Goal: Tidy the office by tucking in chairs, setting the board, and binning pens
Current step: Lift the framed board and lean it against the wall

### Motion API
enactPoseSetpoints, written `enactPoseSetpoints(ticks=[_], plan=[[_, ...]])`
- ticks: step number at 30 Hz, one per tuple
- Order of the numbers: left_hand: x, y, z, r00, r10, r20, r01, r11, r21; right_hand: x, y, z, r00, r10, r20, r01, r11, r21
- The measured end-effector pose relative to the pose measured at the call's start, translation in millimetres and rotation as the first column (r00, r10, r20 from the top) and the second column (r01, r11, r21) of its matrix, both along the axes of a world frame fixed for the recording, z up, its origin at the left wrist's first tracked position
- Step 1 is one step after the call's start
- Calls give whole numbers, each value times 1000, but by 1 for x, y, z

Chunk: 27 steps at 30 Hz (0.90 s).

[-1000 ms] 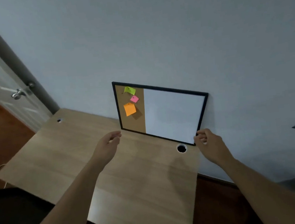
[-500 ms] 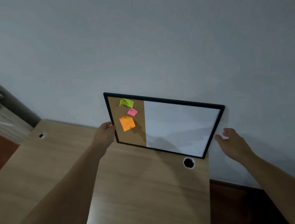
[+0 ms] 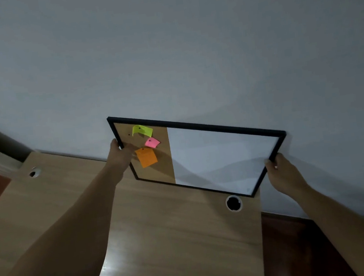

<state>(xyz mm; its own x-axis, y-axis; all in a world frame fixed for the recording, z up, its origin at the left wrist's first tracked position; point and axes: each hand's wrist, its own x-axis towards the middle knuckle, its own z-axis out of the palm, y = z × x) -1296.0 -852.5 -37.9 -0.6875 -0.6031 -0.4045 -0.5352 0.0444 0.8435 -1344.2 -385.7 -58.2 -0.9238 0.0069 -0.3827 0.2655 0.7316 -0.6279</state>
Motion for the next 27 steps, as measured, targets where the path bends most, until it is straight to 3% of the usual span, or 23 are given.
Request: enactPoseSetpoints(ticks=[6,17,24,27], plan=[[24,9,-1,991,-11,-130,-1,996,-93,20,13,-2,999,20,-39,-19,1000,12],[107,56,15,962,-23,-273,22,1000,-8,104,58,16,989,-45,-143,56,995,80],[134,99,19,922,-248,-297,170,949,-266,183,125,26,956,-207,-208,232,967,106],[137,128,21,911,-257,-323,178,950,-256,212,155,42,930,-283,-236,310,947,83]])
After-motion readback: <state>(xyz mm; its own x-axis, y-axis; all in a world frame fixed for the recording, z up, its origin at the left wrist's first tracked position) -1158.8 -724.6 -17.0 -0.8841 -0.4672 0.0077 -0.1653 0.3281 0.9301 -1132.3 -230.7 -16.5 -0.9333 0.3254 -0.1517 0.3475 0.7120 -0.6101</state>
